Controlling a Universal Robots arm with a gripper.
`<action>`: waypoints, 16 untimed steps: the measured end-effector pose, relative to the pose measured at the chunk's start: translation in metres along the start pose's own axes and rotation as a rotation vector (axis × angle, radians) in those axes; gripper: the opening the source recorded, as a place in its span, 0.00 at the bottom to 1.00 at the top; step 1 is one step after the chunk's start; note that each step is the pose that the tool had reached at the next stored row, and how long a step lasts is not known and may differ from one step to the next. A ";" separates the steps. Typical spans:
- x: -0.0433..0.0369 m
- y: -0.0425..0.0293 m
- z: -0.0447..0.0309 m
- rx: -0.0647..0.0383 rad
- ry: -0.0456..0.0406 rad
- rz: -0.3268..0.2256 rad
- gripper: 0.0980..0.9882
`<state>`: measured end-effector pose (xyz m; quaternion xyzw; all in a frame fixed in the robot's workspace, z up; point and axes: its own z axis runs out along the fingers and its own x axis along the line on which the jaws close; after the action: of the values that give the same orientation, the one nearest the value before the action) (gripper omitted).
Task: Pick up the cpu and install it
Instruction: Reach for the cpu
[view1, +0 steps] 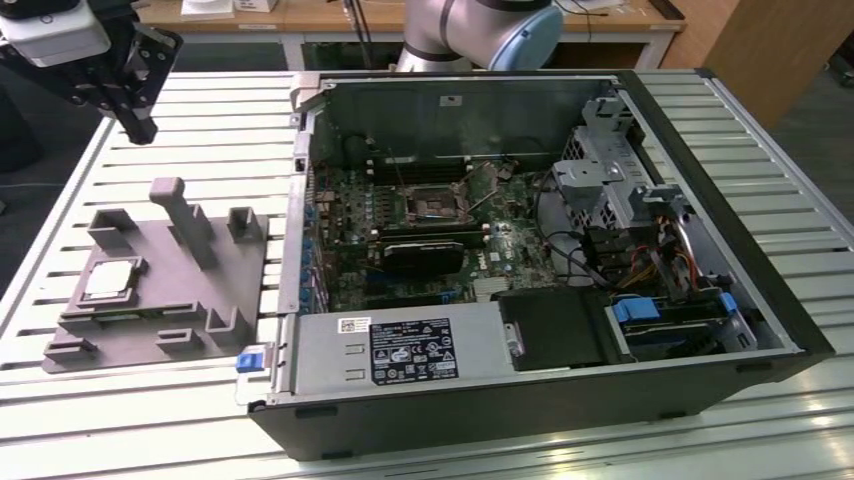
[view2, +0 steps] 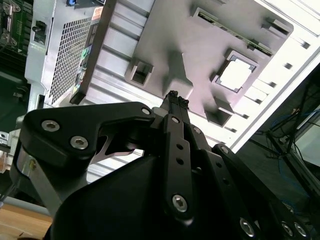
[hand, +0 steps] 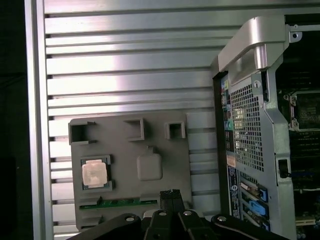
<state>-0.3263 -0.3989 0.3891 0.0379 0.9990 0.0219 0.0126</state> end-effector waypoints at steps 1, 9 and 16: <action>0.0008 -0.0001 0.0000 0.000 0.0001 0.000 0.01; 0.0082 -0.0006 0.0001 0.000 0.0006 0.000 0.01; 0.0141 -0.0011 0.0002 0.000 0.0010 0.000 0.01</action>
<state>-0.3405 -0.3989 0.3885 0.0379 0.9990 0.0219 0.0121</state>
